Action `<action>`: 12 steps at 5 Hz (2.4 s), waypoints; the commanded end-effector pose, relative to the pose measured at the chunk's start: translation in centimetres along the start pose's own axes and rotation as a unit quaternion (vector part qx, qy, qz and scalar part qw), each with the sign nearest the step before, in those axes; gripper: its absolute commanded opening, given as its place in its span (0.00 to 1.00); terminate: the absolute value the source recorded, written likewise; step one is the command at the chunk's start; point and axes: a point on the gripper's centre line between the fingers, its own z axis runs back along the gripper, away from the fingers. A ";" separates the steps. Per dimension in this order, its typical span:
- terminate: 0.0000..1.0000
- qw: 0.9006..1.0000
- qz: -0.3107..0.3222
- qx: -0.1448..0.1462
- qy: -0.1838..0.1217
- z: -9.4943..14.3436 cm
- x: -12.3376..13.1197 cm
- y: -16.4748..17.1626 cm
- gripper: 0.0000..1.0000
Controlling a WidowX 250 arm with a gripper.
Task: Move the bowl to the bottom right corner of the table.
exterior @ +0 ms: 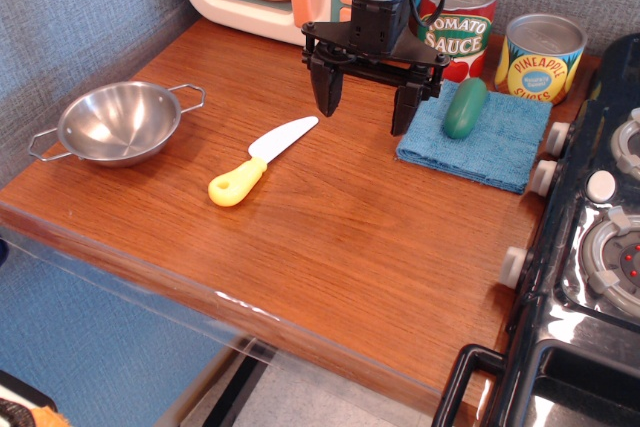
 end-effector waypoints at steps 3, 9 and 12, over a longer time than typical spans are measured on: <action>0.00 0.999 -0.007 -0.043 0.031 1.0 0.0 3.1 1.00; 0.00 0.998 -0.024 -0.054 -0.015 0.2 -5.3 15.3 1.00; 0.00 0.999 -0.003 0.027 0.026 -3.0 -4.0 15.3 1.00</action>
